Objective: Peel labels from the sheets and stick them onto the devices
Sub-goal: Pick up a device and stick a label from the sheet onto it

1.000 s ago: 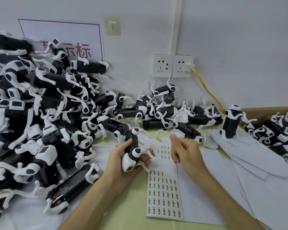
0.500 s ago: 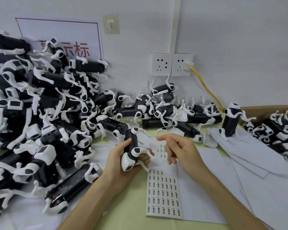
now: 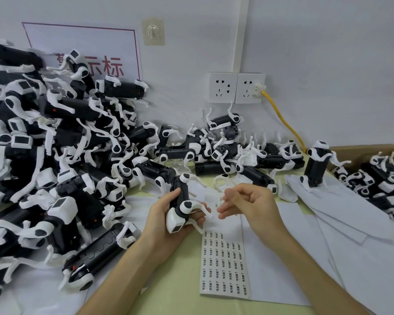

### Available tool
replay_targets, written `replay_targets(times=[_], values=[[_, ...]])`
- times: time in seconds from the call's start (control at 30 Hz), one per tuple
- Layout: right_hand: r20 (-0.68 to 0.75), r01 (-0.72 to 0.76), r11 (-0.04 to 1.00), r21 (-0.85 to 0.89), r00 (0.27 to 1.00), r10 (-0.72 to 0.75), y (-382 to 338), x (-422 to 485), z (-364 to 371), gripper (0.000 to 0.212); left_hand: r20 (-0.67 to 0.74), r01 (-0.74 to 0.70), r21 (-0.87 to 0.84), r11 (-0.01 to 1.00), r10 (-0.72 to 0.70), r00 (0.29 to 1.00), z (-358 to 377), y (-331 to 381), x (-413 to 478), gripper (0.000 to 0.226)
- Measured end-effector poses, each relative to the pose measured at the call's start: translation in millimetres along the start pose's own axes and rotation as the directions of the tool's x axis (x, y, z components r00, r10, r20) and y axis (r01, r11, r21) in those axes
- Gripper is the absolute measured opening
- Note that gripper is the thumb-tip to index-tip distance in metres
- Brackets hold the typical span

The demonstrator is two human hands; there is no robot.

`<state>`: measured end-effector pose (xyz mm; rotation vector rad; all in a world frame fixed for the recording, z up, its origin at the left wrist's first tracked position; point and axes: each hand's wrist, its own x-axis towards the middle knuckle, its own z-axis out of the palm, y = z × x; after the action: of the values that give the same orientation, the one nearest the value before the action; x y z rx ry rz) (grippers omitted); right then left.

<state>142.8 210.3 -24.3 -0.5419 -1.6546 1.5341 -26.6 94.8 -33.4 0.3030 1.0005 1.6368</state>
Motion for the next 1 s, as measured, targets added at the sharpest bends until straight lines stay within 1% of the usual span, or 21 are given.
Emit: replay_targets(times=[0.07, 0.17, 0.23, 0.33, 0.4, 0.5, 0.57, 0.67, 0.77, 0.83, 0.93, 1.0], values=[[-0.009, 0.013, 1.0, -0.024, 1.0, -0.014, 0.8, -0.1, -0.4, 0.039, -0.018, -0.006, -0.022, 1.0, 0.006, 1.0, 1.5, 0.1, -0.5, 0.074], [-0.064, 0.04, 0.988, -0.147, 0.997, -0.05, 2.5, -0.1, -2.1, 0.058, -0.025, -0.004, -0.042, 0.999, 0.003, 1.0, 2.0, -0.2, -0.7, 0.078], [-0.069, 0.048, 0.982, -0.18, 0.996, -0.062, 1.3, 0.1, -3.3, 0.06, -0.018, -0.005, -0.046, 0.999, 0.004, 1.0, 0.8, -0.5, -0.4, 0.076], [-0.002, 0.046, 0.993, -0.109, 0.999, -0.047, -1.5, 0.5, -2.1, 0.049, 0.006, -0.004, -0.046, 0.999, 0.004, 1.0, -0.2, -0.9, -0.1, 0.066], [0.049, 0.004, 0.998, -0.068, 0.999, -0.001, -0.1, 1.0, -1.0, 0.041, 0.005, -0.01, -0.048, 0.999, 0.01, 1.0, -0.8, -1.0, 0.6, 0.064], [0.089, -0.072, 0.997, -0.027, 0.993, 0.074, 2.8, 1.1, -0.2, 0.025, 0.026, -0.014, -0.036, 0.999, 0.015, 1.0, -1.1, -0.4, 1.5, 0.056], [0.087, -0.06, 0.998, -0.025, 0.994, 0.062, 3.7, 1.3, -0.8, 0.019, 0.037, -0.013, -0.033, 0.999, 0.015, 0.999, -1.7, -0.4, 2.0, 0.053], [0.063, 0.009, 0.999, -0.042, 0.998, -0.007, 3.7, 2.3, -3.3, 0.013, 0.058, -0.009, -0.031, 0.999, 0.01, 0.998, -2.2, -0.8, 2.2, 0.051], [0.037, 0.041, 0.999, -0.012, 0.998, -0.041, 2.1, 1.9, -4.3, 0.007, 0.062, -0.002, -0.037, 0.999, 0.005, 0.998, -2.5, -1.5, 2.7, 0.046], [0.02, 0.038, 0.999, 0.012, 0.999, -0.038, 2.4, 1.5, -3.7, 0.009, 0.055, -0.007, -0.032, 0.999, 0.009, 0.998, -2.3, -1.4, 3.1, 0.049], [0.012, 0.031, 0.999, 0.026, 0.999, -0.031, 4.6, 1.9, -4.1, 0.004, 0.031, -0.018, -0.02, 1.0, 0.019, 0.999, -3.4, -1.9, 4.9, 0.058], [-0.001, 0.032, 0.998, 0.05, 0.999, -0.032, 4.9, 2.1, -5.3, 0.004, 0.033, -0.021, 0.0, 1.0, 0.021, 0.999, -3.9, -1.9, 5.2, 0.058]])
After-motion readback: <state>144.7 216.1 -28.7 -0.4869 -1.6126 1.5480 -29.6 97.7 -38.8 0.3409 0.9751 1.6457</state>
